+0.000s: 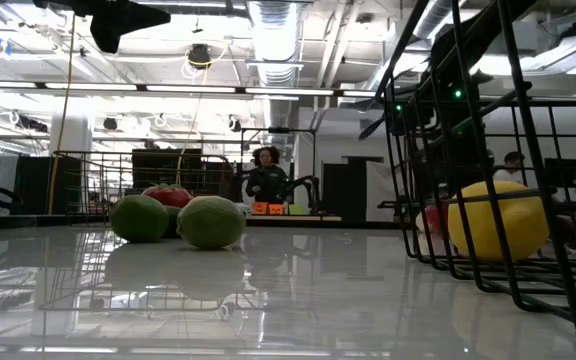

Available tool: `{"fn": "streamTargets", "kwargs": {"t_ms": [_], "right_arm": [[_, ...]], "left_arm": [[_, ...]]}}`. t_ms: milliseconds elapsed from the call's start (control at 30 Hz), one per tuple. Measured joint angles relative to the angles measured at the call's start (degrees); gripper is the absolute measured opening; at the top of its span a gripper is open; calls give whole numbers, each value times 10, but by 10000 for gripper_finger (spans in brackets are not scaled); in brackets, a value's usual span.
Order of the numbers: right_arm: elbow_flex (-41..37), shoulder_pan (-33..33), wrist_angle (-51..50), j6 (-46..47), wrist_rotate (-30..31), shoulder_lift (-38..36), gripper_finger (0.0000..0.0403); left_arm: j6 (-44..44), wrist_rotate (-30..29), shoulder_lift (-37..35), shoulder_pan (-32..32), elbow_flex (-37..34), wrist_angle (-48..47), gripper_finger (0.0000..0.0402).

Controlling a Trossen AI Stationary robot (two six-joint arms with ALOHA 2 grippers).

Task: Sort produce into baskets
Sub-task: Put the right tomato into the bottom wire basket

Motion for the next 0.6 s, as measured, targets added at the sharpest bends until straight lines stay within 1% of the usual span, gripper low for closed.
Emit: {"fn": "streamTargets", "kwargs": {"t_ms": [200,300,400,600], "right_arm": [[0,5,20,-9,-7,7,332],[0,14,9,-8,-16,-7,324],[0,21,7,0,-18,-29,331],[0,43,17,12,-20,-71,372]], "left_arm": [[0,0,0,0,0,0,223],[-1,4,0,0,0,0,223],[1,3,0,0,0,0,223],[1,0,0,0,0,2,223]]}}
